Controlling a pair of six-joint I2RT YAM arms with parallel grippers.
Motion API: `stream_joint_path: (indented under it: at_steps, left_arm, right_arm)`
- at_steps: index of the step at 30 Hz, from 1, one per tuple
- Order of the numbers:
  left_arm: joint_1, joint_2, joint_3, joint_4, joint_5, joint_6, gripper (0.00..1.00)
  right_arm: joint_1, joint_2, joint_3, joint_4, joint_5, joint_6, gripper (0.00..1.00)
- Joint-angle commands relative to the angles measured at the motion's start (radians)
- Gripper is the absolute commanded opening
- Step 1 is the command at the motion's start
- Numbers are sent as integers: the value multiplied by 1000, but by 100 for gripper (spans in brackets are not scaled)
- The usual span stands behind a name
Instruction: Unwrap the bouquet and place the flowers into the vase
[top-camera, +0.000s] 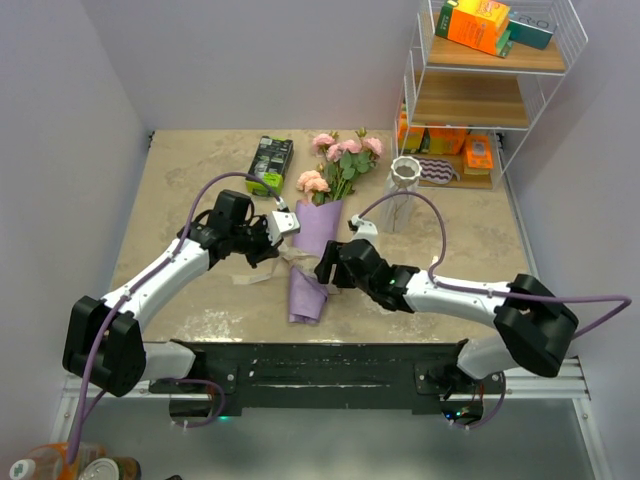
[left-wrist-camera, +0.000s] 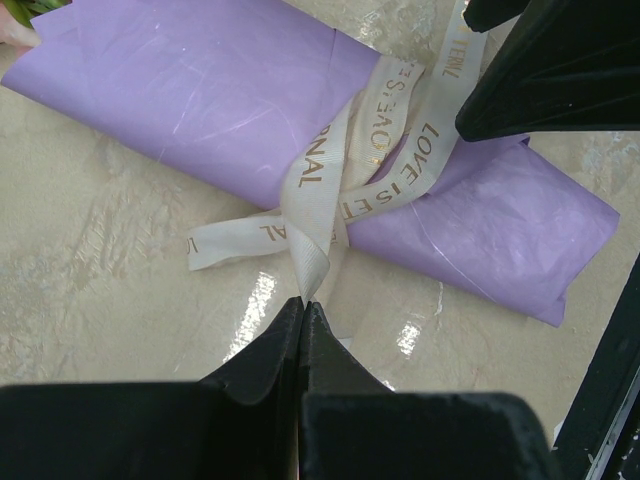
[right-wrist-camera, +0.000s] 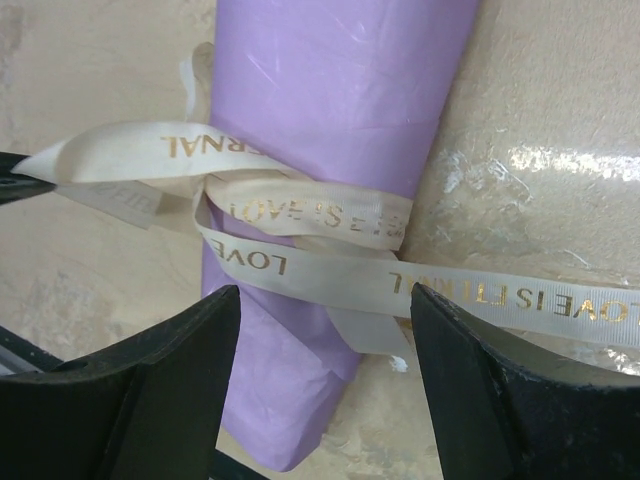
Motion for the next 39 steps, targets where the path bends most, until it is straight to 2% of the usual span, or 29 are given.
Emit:
stream_joint_path:
  at_steps: [1, 12, 24, 28, 31, 39]
  left_arm:
    - [3, -26, -1, 21, 8, 12, 0]
    - [3, -34, -10, 17, -3, 21, 0]
    - [3, -43, -33, 20, 2, 30, 0]
    - [3, -49, -39, 21, 2, 32, 0]
    - [3, -54, -45, 20, 0, 35, 0]
    - [3, -61, -59, 20, 5, 39, 0]
  right_arm:
    - [18, 39, -4, 82, -18, 4, 73]
    - [23, 191, 111, 167, -78, 2, 70]
    - [32, 162, 128, 149, -29, -12, 59]
    - [34, 167, 137, 149, -24, -15, 49]
    - [34, 170, 147, 147, -23, -19, 45]
    - [35, 167, 179, 127, -14, -36, 42]
